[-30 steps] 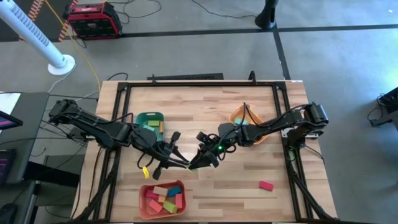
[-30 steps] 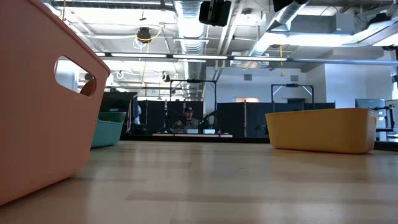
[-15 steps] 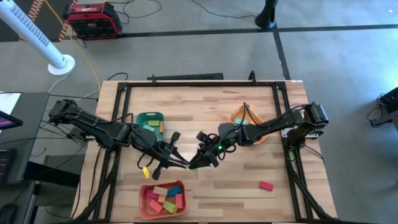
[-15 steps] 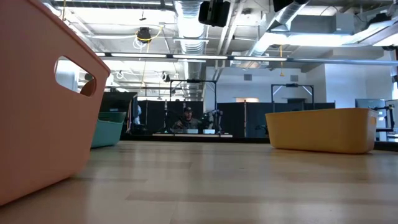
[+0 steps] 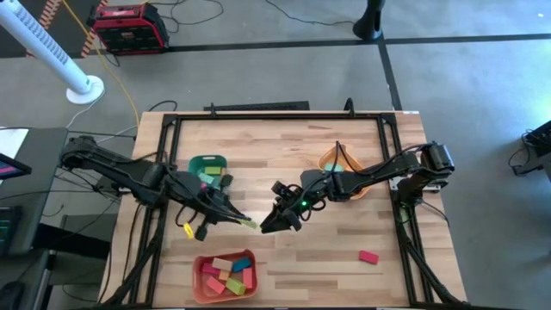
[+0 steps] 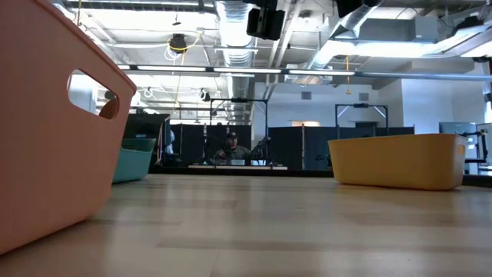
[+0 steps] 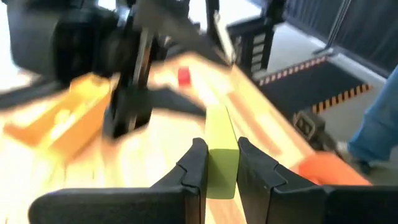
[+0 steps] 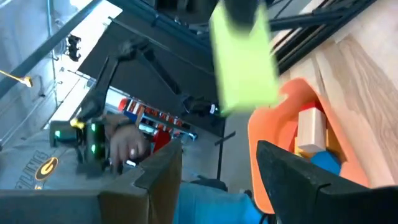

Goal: Sort blocks by size
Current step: Put the thin light green rectangular block into the green bin

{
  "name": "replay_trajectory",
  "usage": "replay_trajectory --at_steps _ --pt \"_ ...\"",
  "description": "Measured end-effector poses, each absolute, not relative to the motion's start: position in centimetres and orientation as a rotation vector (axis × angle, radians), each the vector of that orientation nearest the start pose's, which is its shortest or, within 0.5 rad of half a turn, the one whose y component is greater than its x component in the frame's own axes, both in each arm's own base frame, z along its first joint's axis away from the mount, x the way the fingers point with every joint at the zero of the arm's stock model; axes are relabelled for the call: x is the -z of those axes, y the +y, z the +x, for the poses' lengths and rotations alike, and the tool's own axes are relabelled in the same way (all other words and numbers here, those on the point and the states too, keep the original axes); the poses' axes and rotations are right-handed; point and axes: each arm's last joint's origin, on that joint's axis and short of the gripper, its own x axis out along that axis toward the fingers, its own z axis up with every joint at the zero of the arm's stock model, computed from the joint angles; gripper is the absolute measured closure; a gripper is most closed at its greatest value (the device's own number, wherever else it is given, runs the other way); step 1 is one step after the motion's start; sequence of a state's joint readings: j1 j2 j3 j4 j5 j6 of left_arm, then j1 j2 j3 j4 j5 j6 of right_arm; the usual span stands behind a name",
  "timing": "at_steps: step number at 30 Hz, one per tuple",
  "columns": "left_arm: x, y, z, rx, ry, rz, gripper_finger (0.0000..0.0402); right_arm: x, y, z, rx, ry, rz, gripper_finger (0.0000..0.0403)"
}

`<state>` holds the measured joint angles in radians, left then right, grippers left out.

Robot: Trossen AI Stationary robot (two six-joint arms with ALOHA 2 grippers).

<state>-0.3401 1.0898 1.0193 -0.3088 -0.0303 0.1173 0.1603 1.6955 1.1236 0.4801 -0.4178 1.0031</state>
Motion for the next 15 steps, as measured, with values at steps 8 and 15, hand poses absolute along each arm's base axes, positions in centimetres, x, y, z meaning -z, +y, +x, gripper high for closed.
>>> replay_trajectory --at_steps 8,15 --pt "-34.4 -5.5 17.2 0.125 0.566 0.087 0.0350 -27.0 8.1 37.5 -0.537 0.461 0.983 0.0168" --pt "-32.9 -4.1 13.9 -0.076 0.816 -0.062 0.0350 -25.7 10.8 36.3 -0.571 0.677 0.964 0.0168"
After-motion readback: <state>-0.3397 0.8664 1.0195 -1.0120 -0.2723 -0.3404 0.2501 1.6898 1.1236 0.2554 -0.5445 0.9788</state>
